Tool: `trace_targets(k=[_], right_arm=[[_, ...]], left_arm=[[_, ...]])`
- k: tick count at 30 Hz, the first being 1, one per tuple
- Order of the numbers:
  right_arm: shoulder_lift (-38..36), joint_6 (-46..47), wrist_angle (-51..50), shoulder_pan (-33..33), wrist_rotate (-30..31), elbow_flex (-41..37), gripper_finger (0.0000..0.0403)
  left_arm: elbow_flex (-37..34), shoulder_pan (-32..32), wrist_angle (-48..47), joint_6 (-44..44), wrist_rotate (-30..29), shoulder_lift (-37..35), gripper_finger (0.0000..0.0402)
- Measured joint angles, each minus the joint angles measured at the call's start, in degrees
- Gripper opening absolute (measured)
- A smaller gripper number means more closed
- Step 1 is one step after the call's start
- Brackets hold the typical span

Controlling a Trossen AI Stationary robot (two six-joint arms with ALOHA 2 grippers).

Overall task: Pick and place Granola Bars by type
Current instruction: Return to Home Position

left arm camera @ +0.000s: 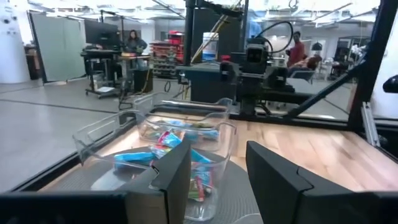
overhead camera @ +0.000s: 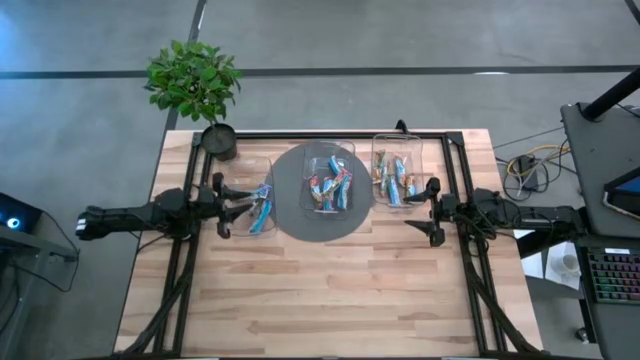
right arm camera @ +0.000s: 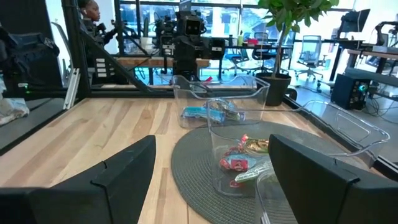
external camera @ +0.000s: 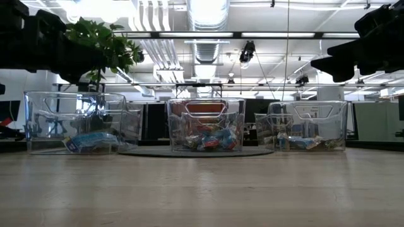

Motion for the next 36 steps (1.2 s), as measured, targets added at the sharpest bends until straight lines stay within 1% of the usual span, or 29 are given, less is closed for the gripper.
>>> trace_targets(k=[4,6,11,13,18,24,36], right_arm=[[0.0,0.0,0.0,0.0,0.0,0.0,0.0302],[0.0,0.0,0.0,0.0,0.0,0.0,0.0302],[0.0,0.0,0.0,0.0,0.0,0.0,0.0302],[0.0,0.0,0.0,0.0,0.0,0.0,0.0302],[0.0,0.0,0.02,0.0,-0.01,0.0,0.0302],[0.0,0.0,0.02,0.0,0.0,0.0,0.0302],[0.0,0.51,0.04,0.0,0.0,0.0,0.0302]], left_arm=[[0.0,-0.01,0.44,-2.87,-2.12,0.0,0.0138],[0.0,0.0,0.34,-3.09,-1.43,0.0,0.0138],[0.0,-0.04,-1.62,2.02,7.38,0.58,0.0138],[0.02,-0.04,-1.79,3.86,8.83,0.85,0.0138],[0.05,-0.04,-1.92,4.3,9.32,1.01,0.0138],[0.05,-0.07,-1.95,3.0,11.47,1.16,0.0138],[-0.02,-0.07,-1.99,2.91,11.23,1.16,0.0138]])
